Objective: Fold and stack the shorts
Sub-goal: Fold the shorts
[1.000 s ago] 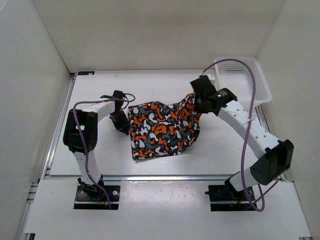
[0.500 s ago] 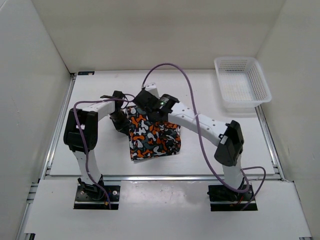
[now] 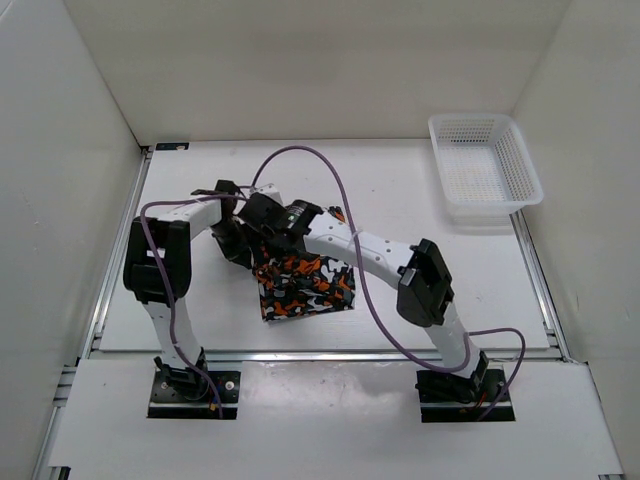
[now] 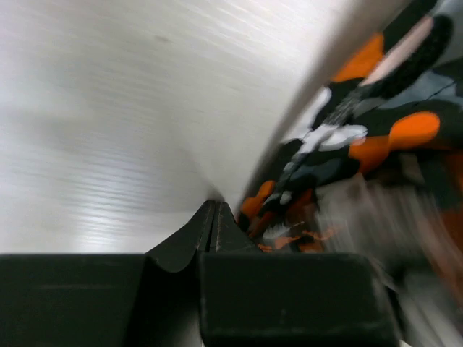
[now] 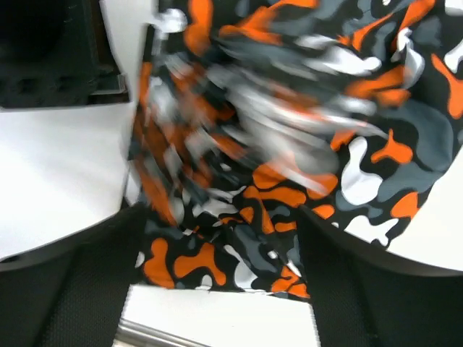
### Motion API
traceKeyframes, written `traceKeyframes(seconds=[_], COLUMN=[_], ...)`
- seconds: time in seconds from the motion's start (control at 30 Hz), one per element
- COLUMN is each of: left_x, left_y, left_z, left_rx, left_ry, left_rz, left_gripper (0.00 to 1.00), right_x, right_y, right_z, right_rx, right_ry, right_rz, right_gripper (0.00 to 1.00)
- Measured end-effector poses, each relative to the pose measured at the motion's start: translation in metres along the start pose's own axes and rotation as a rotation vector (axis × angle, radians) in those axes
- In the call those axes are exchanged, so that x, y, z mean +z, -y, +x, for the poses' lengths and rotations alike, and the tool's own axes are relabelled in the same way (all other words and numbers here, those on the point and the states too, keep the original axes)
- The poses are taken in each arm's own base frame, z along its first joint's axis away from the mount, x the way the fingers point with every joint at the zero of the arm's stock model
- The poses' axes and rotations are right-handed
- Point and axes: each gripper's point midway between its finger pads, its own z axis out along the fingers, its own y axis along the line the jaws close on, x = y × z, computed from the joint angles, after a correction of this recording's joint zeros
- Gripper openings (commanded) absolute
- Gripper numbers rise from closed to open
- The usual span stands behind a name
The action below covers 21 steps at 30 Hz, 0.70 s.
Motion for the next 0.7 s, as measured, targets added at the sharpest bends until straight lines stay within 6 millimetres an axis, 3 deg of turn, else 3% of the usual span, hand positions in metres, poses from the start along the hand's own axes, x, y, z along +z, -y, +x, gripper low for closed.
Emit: traceKeyframes(seconds=[0.1, 0.17, 0.2, 0.23, 0.27, 0.33, 0.37, 0.43, 0.5, 0.6, 0.7], left_x=[-0.006, -0.017, -0.023, -0.033, -0.043, -0.064, -0.074, -0.091, -0.101, -0.099, -0.077], left_y=[-0.008, -0.01, -0.011, -0.01, -0.008, 0.0, 0.007, 0.026, 0.05, 0.083, 0.1], left_z=[-0.008, -0.016, -0.021, -0.027, -0.032, -0.039, -0.04, -0.039, -0.029, -0.009, 0.001], left_rx=[-0.019, -0.029, -0.033, -0.034, -0.029, -0.006, 0.015, 0.067, 0.138, 0.237, 0.282], left_ry=[0.004, 0.018, 0.033, 0.059, 0.084, 0.141, 0.17, 0.214, 0.234, 0.219, 0.17], left_rz=[0.003, 0.009, 0.014, 0.02, 0.027, 0.047, 0.062, 0.093, 0.123, 0.147, 0.132], left_gripper=[0.1, 0.1, 0.1, 0.1, 0.1, 0.1, 0.1, 0.1, 0.1, 0.1, 0.1], right_x=[-0.015, -0.039, -0.051, -0.067, -0.08, -0.097, -0.099, -0.09, -0.066, -0.028, 0.003], right_y=[-0.003, 0.009, 0.018, 0.029, 0.045, 0.076, 0.089, 0.114, 0.127, 0.123, 0.114], right_z=[-0.007, -0.006, -0.005, -0.005, -0.005, -0.006, -0.005, -0.001, 0.014, 0.046, 0.072], right_rx=[0.017, 0.036, 0.051, 0.079, 0.107, 0.195, 0.225, 0.296, 0.335, 0.336, 0.337], right_ry=[0.045, 0.078, 0.096, 0.118, 0.14, 0.179, 0.185, 0.172, 0.11, -0.023, -0.135], right_rz=[-0.058, -0.083, -0.093, -0.103, -0.105, -0.105, -0.098, -0.08, -0.064, -0.063, -0.077], right_gripper=[0.89, 0.78, 0.7, 0.45, 0.33, 0.14, 0.12, 0.12, 0.12, 0.14, 0.14])
